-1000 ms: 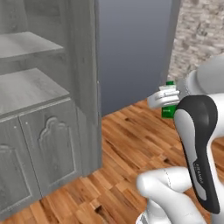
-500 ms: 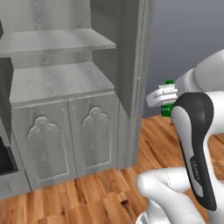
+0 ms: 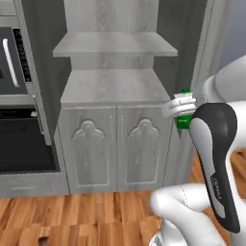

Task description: Pick the milk, beer from the counter and place them in the open cabinet.

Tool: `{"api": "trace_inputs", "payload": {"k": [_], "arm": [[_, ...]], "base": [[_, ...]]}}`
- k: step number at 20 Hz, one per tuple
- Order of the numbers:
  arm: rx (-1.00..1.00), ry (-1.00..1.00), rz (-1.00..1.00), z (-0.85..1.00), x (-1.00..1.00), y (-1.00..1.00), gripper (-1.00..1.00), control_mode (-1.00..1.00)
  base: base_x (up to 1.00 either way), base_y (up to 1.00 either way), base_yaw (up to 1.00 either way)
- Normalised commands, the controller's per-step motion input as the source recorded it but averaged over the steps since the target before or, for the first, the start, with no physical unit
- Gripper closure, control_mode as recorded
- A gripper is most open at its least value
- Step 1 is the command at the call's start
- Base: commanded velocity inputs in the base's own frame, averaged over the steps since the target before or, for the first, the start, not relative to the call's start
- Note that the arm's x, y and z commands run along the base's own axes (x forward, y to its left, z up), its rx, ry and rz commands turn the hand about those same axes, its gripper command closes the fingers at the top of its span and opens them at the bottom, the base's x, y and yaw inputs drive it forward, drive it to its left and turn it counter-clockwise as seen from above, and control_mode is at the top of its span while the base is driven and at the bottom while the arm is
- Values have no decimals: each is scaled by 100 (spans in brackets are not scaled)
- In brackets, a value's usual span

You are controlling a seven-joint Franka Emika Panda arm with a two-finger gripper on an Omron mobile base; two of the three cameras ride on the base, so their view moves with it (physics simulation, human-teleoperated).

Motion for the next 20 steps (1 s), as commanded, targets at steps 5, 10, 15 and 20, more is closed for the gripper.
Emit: {"api": "trace_inputs", "payload": {"k": [5,10,15,20], "arm": [[0,0,0,0,0,0,100,100],[0,0,0,0,0,0,100,100],[0,0,0,0,0,0,100,100],[0,0,0,0,0,0,100,100]], "base": [[96,-8,12],[91,-20,0],[40,-8,-8],[-14,10,-14]]}}
